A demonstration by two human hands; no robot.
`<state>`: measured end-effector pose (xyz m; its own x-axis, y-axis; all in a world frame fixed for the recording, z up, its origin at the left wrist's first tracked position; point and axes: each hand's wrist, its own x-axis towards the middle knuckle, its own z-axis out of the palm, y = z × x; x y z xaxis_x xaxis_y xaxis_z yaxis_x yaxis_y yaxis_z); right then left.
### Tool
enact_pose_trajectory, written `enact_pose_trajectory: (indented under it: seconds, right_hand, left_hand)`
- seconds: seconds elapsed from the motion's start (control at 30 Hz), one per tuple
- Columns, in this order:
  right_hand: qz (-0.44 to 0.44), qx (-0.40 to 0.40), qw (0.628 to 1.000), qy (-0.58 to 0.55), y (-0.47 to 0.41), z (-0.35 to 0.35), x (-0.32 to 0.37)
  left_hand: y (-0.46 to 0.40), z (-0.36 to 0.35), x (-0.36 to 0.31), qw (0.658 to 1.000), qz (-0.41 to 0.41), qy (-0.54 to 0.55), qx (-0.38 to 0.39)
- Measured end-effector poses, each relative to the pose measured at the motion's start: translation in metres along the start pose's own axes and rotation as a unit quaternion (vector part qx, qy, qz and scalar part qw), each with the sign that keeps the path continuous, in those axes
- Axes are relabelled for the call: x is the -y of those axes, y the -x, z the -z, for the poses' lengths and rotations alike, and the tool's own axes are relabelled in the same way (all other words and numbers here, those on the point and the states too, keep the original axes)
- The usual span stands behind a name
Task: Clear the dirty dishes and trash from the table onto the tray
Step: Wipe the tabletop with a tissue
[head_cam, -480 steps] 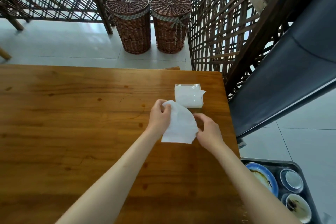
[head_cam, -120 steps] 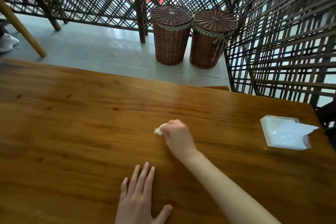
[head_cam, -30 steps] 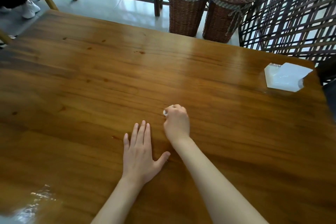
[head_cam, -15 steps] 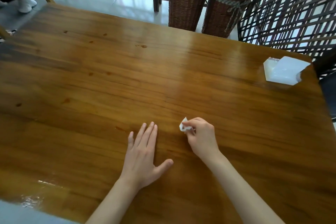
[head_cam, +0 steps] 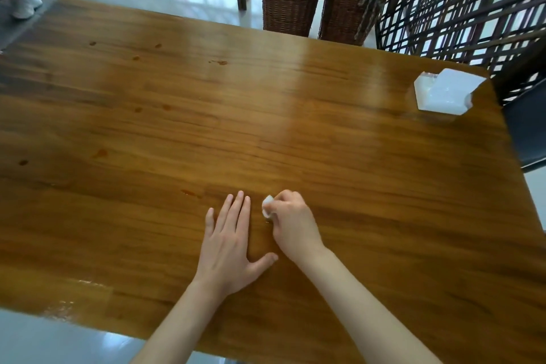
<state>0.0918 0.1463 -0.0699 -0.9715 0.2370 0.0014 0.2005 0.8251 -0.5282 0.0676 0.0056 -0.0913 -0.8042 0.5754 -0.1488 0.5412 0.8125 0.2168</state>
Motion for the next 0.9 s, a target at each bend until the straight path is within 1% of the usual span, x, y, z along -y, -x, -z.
enact_pose_trajectory:
  seconds: [0.07,0.13,0.2,0.27,0.33,0.4,0.47,0.5,0.6,0.67,0.9]
  right_hand:
    - [0.051,0.039,0.998,0.004,0.010,-0.001,0.006]
    - [0.084,0.071,0.994,0.001,0.018,0.002,0.006]
    - [0.100,0.098,0.990,0.001,0.023,0.009,0.002]
    - [0.096,0.103,0.990,0.011,0.028,0.017,-0.009]
    - [0.053,0.070,0.996,0.010,0.036,0.028,-0.024]
    - [-0.020,-0.017,1.000,-0.011,0.047,0.041,-0.044]
    - [-0.091,-0.103,0.990,-0.025,0.055,0.052,-0.063]
    - [-0.123,-0.128,0.984,-0.023,0.058,0.055,-0.070]
    - [-0.219,-0.155,0.963,-0.010,0.062,0.052,-0.079]
    - [-0.262,-0.166,0.951,0.001,0.065,0.045,-0.077]
    - [-0.307,-0.163,0.937,0.043,0.054,0.036,-0.055]
  left_hand:
    - [0.000,-0.001,-0.001,1.000,-0.007,0.008,-0.008]
    - [0.000,-0.001,0.000,1.000,-0.010,-0.005,-0.009]
    - [0.000,0.000,-0.001,1.000,-0.010,-0.010,-0.007]
    - [0.000,0.001,-0.002,1.000,-0.007,-0.011,-0.002]
    - [0.000,0.000,-0.002,1.000,-0.003,-0.019,0.000]
    - [0.000,-0.001,-0.001,1.000,0.000,-0.026,-0.004]
    - [-0.001,-0.002,0.000,1.000,0.001,-0.029,-0.007]
    - [-0.001,-0.002,0.001,1.000,0.000,-0.029,-0.009]
    - [0.000,-0.002,0.001,0.999,-0.002,-0.027,-0.017]
    - [0.000,-0.003,0.001,0.999,-0.002,-0.028,-0.019]
    - [0.001,-0.003,0.002,0.999,-0.006,-0.027,-0.026]
